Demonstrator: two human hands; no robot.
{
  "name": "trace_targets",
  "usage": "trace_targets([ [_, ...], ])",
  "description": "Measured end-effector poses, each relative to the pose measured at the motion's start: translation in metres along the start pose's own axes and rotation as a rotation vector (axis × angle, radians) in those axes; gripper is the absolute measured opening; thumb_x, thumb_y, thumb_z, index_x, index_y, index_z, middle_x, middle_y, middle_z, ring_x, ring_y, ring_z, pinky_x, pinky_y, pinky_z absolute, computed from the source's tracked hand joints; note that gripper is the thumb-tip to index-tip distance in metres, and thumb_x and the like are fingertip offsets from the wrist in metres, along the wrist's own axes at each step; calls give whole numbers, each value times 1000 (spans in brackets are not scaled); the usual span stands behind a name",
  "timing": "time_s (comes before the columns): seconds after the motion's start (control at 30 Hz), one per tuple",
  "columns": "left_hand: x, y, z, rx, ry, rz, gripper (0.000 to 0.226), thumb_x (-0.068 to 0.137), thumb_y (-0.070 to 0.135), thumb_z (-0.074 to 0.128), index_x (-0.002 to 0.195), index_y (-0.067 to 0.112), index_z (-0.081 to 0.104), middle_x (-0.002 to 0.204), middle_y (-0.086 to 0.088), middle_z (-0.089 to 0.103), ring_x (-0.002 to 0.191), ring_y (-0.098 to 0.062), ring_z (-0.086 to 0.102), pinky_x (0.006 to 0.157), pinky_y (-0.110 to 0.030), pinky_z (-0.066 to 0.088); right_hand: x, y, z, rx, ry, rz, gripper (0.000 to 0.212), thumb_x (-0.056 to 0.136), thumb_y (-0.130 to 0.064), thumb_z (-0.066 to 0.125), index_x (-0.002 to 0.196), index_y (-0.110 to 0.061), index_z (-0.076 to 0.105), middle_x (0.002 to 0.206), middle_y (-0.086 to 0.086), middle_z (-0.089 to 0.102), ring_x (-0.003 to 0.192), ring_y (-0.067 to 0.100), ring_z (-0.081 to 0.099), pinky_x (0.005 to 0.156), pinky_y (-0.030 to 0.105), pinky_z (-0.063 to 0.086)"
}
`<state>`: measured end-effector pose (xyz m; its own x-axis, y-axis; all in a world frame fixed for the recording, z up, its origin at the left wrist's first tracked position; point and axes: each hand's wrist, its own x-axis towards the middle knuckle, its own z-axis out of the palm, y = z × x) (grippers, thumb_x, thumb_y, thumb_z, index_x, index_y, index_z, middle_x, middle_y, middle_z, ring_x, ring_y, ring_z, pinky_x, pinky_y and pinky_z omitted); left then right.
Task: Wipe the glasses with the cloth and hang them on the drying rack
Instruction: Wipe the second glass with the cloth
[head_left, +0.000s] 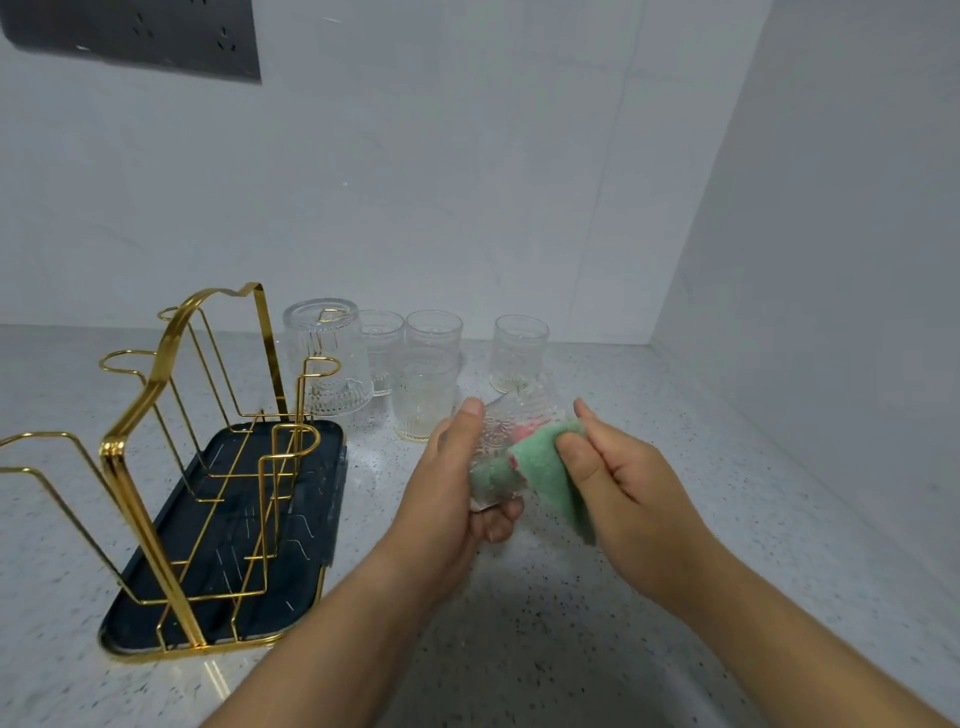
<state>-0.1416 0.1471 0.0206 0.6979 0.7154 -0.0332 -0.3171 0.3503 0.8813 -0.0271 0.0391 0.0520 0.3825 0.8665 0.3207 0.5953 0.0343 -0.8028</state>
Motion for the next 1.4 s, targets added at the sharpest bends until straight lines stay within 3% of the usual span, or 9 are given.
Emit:
trace_targets([
  [0.1, 0, -11, -2, 340, 108, 388, 28, 95, 50, 67, 106, 28, 53, 85, 3, 67, 67, -13, 64, 55, -23, 51, 6, -6, -3, 157, 71, 80, 45, 105, -36, 42, 75, -10, 64, 60, -10, 62, 60, 0, 55, 63, 19, 49],
  [0.23, 2, -25, -17, 671, 66, 605, 47, 78, 61, 72, 118, 56, 46, 115, 5, 61, 101, -15, 67, 84, -28, 57, 9, -14, -13, 282, 37, 162, 51, 108, -33, 41, 81, 0, 69, 62, 15, 67, 58, 21, 62, 58, 23, 56],
  [0.37, 0, -8, -5, 108, -73, 139, 54, 83, 66, 68, 121, 29, 61, 95, -7, 72, 71, -24, 69, 50, -33, 54, 5, -4, -14, 110, 27, 60, 49, 104, -41, 43, 77, -5, 62, 62, 4, 58, 58, 11, 55, 59, 39, 52],
  [0.5, -2, 4, 0, -91, -130, -202, 53, 97, 60, 53, 103, 14, 77, 82, -10, 71, 56, -21, 59, 39, -20, 41, 0, 6, -11, -51, -24, -35, 48, 98, -51, 42, 80, -12, 62, 87, -28, 59, 82, -6, 62, 82, 22, 48],
  [0.7, -1, -10, -5, 358, -45, 363, 26, 94, 36, 75, 108, 28, 55, 90, 10, 72, 72, -13, 69, 55, -27, 54, 9, -2, -15, 144, 29, 85, 45, 103, -39, 43, 77, -9, 66, 60, -4, 63, 56, 7, 56, 57, 19, 48],
  [0.87, 4, -21, -14, 821, -69, 701, 54, 81, 47, 78, 126, 49, 47, 121, 12, 54, 111, -10, 62, 89, -26, 56, 19, 2, -24, 210, 3, 273, 48, 106, -38, 46, 97, 1, 74, 93, 28, 74, 73, 25, 67, 61, 21, 57],
  [1.0, 4, -14, -14, 808, -74, 541, 72, 80, 39, 88, 141, 40, 50, 127, 20, 62, 118, -2, 64, 97, -26, 57, 18, 1, -23, 51, 24, 137, 47, 107, -38, 46, 83, -2, 64, 73, 19, 66, 63, 28, 58, 65, 44, 54],
  [1.13, 2, -13, -12, 727, -131, 301, 68, 79, 18, 92, 135, 34, 58, 115, 23, 74, 103, 0, 74, 90, -21, 59, 16, -3, -14, -105, 40, 1, 40, 107, -28, 46, 69, -16, 49, 56, -15, 46, 53, 3, 41, 53, 17, 38],
  [1.4, 10, -9, -15, 160, -117, 20, 48, 74, 29, 81, 120, 25, 72, 109, -4, 81, 93, -20, 78, 80, -39, 63, 7, 3, -1, 211, 357, -65, 35, 110, -23, 38, 95, -2, 62, 88, 13, 65, 78, 25, 60, 72, 31, 53],
])
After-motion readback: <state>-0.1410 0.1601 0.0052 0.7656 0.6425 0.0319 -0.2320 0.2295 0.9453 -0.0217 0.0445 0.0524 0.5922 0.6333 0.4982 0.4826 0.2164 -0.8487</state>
